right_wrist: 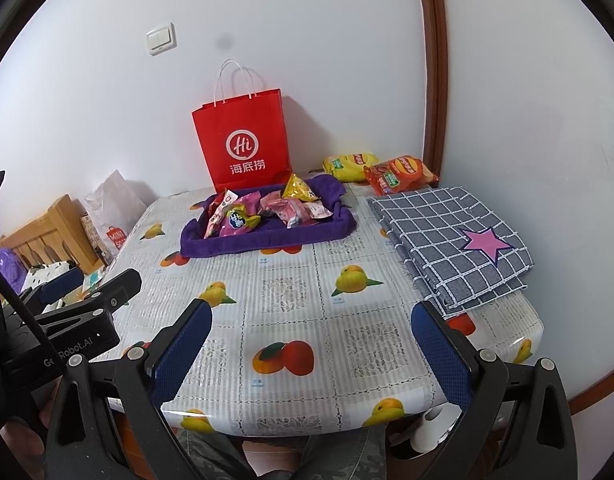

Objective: Organize snacks

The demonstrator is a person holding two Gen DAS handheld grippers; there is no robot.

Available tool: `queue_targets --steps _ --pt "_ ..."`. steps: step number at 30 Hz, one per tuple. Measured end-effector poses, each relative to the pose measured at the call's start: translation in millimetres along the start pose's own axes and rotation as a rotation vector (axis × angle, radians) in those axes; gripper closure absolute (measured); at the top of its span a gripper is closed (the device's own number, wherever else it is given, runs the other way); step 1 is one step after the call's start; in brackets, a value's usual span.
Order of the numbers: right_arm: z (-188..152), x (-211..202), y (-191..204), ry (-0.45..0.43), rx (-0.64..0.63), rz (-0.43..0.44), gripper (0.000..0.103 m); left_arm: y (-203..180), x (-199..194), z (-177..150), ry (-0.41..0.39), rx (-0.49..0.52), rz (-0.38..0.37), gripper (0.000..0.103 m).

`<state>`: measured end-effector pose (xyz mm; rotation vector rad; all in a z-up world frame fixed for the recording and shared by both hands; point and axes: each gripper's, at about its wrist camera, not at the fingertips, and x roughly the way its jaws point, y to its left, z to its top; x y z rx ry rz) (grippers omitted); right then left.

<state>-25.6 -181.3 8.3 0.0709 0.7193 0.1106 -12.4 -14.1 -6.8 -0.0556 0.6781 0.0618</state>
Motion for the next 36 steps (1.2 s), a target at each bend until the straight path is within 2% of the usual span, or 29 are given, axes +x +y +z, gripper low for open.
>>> queue_targets --steps 36 --pt "-3.6 -2.1 8.9 -0.021 0.006 0.014 0.004 7.7 6.9 -3.3 0.010 -0.010 0.002 0.008"
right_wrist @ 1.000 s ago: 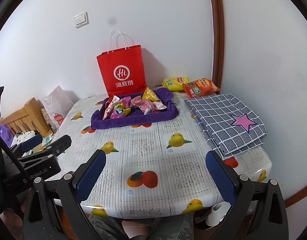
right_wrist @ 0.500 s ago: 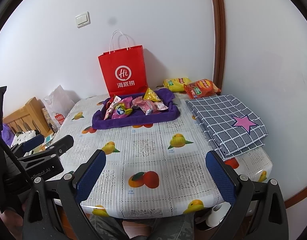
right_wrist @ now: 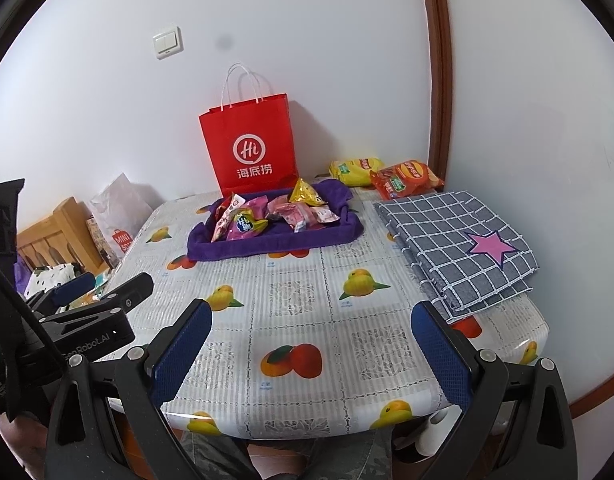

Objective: Organize snacks

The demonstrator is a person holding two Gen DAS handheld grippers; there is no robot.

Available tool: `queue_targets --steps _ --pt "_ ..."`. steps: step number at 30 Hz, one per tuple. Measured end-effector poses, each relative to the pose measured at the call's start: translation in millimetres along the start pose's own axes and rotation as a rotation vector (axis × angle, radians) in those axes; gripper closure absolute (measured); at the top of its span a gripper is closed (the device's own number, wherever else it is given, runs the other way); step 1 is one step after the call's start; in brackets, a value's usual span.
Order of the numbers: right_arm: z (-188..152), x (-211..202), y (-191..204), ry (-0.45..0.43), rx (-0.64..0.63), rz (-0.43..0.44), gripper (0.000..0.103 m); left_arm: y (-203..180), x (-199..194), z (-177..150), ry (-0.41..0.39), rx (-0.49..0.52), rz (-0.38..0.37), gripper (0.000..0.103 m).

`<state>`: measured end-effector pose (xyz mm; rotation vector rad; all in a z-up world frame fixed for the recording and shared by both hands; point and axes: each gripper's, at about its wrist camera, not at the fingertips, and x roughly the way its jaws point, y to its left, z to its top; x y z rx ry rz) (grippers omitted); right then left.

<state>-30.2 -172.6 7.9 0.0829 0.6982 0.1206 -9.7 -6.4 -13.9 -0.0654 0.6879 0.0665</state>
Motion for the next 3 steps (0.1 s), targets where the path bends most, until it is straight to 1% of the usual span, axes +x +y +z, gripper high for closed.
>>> queue_targets --steps 3 --pt "-2.1 7.5 -0.1 0.009 -0.001 0.004 0.004 2.3 10.5 -2.5 0.010 0.000 0.007 0.008"
